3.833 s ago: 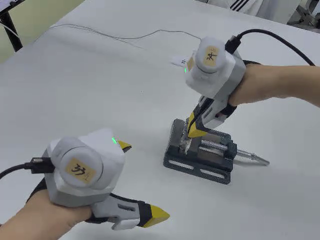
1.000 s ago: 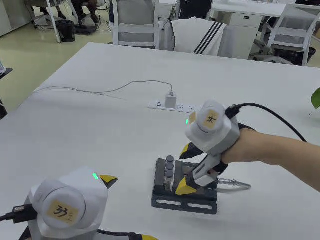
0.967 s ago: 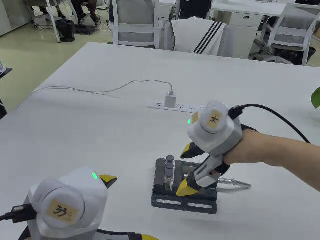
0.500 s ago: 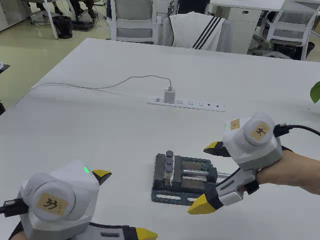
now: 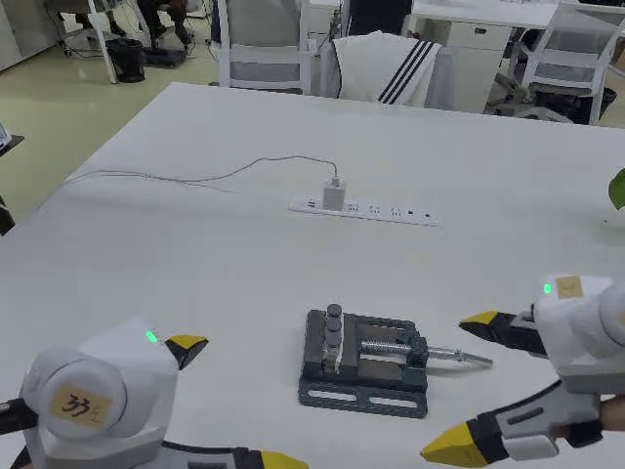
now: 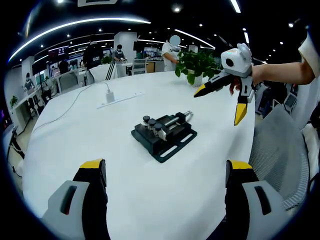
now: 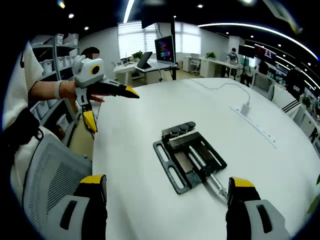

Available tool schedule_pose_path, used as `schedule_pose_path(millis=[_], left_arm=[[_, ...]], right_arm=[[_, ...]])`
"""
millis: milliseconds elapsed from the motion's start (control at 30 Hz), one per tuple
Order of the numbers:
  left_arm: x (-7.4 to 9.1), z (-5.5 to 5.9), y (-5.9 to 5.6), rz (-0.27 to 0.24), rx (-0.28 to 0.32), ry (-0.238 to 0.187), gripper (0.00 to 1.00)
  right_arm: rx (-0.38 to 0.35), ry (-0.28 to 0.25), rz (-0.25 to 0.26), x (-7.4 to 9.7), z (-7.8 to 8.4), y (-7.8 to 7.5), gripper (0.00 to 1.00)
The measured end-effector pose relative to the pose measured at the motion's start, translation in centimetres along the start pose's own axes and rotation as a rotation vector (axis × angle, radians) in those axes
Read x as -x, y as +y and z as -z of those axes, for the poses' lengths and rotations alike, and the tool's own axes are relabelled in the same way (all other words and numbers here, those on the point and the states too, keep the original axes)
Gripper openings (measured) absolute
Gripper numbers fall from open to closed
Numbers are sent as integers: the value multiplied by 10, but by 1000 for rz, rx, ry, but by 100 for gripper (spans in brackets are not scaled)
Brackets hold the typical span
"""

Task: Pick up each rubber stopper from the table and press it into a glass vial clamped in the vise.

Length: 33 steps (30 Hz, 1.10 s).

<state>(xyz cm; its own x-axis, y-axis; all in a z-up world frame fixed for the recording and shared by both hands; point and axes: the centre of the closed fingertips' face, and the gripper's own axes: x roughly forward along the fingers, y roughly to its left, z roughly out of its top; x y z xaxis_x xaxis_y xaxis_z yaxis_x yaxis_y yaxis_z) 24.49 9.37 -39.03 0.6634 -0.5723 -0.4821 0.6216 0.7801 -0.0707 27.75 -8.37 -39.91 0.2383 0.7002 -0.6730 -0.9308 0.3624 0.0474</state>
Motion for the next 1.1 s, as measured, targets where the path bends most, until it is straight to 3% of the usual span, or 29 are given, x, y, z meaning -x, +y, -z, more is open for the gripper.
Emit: schedule_pose_path(millis=[233,400,600,1100], left_arm=[[0,3,-1,0,25,-7,99],[1,0,0,-1,48,-35,99],[4,-3,2,-7,56,-52,99],[8,1,3,-11,56,-47,99]], right_arm=[[-100,-40,63,24,27,3,99],[-135,-23,87,32,46,6,99],[-164,-64,129,41,47,5,99],[-196,-78,153,46,57,10,99]])
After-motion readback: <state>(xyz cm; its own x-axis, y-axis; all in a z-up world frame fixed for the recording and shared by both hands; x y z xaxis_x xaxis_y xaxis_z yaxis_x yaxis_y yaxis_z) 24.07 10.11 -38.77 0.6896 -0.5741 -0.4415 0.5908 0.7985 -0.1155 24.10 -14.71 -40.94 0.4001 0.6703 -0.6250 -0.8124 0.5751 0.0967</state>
